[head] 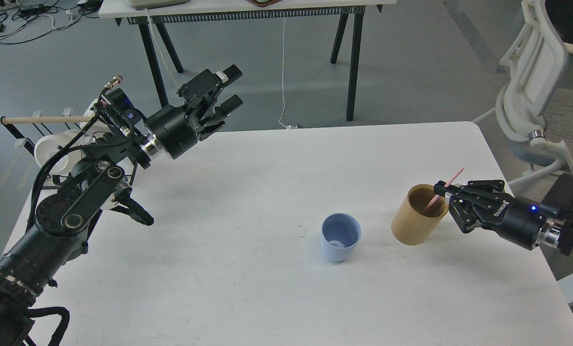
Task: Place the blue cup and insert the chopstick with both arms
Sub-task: 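Lift the pink stick up out of the tan cup, then lower the pink stick into the blue cup and open the right gripper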
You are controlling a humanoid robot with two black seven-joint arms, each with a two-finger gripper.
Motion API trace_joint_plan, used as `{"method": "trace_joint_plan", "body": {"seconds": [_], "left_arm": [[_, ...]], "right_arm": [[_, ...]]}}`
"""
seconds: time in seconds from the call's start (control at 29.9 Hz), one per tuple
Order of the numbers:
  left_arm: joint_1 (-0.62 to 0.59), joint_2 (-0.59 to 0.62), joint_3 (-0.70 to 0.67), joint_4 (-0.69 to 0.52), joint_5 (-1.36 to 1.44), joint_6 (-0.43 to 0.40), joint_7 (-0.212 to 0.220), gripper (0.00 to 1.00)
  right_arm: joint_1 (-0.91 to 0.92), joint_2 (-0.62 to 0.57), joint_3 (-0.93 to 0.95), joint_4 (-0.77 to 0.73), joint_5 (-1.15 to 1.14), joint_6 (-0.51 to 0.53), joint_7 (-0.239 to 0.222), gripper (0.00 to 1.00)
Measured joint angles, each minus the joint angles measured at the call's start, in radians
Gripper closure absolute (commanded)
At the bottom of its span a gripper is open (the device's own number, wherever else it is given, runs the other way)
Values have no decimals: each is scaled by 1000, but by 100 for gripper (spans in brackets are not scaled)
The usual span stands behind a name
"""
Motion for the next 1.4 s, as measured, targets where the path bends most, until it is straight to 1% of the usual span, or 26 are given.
{"method": "trace_joint_plan", "body": {"seconds": [0.17,0.37,0.63,0.8,0.9,1.0,1.17,1.4], "left_arm": [[0,-12,0,0,0,0,0,3],[2,-15,0,0,2,0,0,3],[14,-16,3,13,8,0,0,2],[33,-13,3,43,8,0,0,1],[48,-10,2,44,7,0,0,1],[58,-6,2,44,6,0,0,1],[69,-1,0,45,4,0,0,1],[76,1,2,45,2,0,0,1]], "right_arm": [[0,-32,34,27,48,0,0,100],[10,-86,66,111,127,0,0,100],[47,-170,69,288,216,0,0,100],[98,-179,64,378,218,0,0,100],[126,-164,57,389,207,0,0,100],[148,-102,50,387,173,8,0,100],[160,7,42,361,81,79,0,100],[165,47,-22,336,35,101,0,100]]}}
